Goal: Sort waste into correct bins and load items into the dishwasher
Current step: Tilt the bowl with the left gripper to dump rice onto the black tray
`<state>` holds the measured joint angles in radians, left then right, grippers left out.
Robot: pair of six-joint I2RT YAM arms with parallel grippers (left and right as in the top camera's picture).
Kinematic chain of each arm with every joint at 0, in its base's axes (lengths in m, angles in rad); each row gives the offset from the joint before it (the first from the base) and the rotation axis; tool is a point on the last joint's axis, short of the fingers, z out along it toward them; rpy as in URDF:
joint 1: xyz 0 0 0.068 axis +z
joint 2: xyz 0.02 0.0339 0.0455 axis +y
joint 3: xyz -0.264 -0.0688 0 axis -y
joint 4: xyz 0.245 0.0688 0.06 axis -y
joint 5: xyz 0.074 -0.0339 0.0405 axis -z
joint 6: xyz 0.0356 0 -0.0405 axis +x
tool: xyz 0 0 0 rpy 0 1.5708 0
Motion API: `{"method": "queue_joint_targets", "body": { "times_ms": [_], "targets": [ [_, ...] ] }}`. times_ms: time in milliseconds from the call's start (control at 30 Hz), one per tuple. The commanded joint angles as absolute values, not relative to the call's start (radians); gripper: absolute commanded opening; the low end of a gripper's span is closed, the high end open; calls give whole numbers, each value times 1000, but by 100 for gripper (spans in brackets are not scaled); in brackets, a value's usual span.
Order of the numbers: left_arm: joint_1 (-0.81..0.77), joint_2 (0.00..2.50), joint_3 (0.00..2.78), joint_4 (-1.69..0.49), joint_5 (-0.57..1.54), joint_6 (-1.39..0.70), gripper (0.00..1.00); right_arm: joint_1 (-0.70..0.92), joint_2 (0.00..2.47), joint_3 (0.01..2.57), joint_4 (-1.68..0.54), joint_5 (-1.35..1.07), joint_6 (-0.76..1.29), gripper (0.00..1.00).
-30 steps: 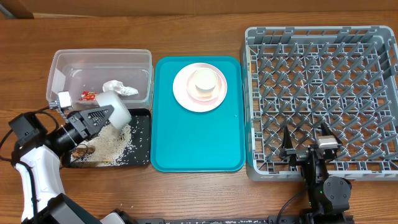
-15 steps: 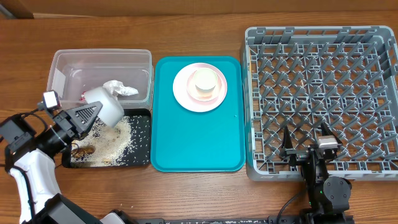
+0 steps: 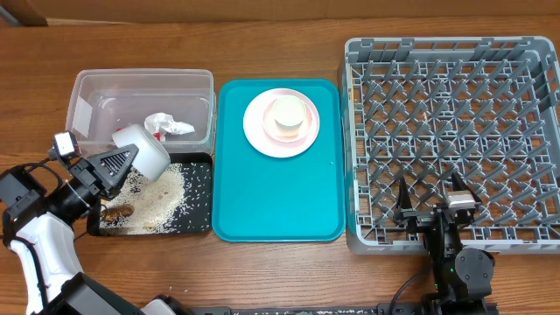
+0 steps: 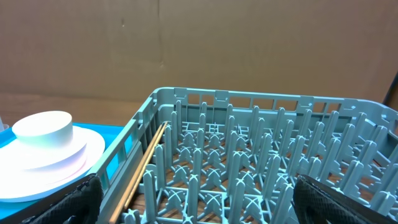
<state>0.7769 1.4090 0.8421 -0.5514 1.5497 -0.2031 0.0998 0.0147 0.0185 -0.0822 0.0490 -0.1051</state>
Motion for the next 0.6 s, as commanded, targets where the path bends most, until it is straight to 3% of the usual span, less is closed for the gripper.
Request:
{"method": "queue_joint_targets", "body": {
  "times_ms": [0, 300, 567],
  "targets": [
    [778, 1407, 839, -582, 1564, -187, 4, 105, 3, 8, -78, 47, -105, 100],
    [694, 1390, 842, -593, 1396, -245, 4, 105, 3, 8, -78, 47, -105, 100],
    [406, 1302, 927, -598, 1106, -381, 4, 105, 3, 8, -78, 47, -105, 100]
  ]
}}
